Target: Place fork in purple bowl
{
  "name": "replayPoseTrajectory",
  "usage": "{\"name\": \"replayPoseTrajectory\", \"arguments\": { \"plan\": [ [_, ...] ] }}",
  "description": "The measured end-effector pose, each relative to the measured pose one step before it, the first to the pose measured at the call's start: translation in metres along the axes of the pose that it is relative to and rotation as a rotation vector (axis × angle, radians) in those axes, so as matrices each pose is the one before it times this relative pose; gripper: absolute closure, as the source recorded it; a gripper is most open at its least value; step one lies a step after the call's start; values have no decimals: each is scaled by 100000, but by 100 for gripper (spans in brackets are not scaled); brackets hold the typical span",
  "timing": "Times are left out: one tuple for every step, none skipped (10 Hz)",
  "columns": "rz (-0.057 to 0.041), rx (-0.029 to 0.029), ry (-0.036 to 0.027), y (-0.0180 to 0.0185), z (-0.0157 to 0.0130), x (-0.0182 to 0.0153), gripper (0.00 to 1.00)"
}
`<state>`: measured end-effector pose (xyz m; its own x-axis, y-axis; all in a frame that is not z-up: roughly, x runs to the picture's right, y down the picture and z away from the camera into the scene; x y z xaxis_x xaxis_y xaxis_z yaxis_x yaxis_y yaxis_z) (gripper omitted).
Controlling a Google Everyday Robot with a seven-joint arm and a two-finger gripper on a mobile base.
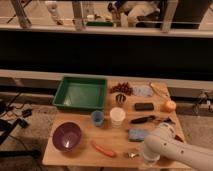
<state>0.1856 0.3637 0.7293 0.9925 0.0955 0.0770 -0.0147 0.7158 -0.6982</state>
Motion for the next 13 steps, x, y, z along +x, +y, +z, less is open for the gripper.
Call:
{"name": "replayPoseTrajectory", "arguments": {
  "plan": [
    [112,11,-37,31,-24,9,54],
    [55,-241,68,111,10,27,54],
    [209,-24,59,38,-65,61,54],
    [147,-237,82,100,-9,56,54],
    [-114,138,83,26,-55,1,54],
    [-166,314,-180,-22,36,-34,56],
    [-746,451,-94,-136,82,-102,65],
    [153,-440,-647,117,45,-169,74],
    [-212,-180,-172,27,61,-47,80],
    [-281,-55,-74,-46,50,-34,83],
    [-207,-82,-43,-4,34,-17,83],
    [-81,-68,-55,2,10,0,83],
    [5,-99,-136,4,25,-14,83]
  ]
}}
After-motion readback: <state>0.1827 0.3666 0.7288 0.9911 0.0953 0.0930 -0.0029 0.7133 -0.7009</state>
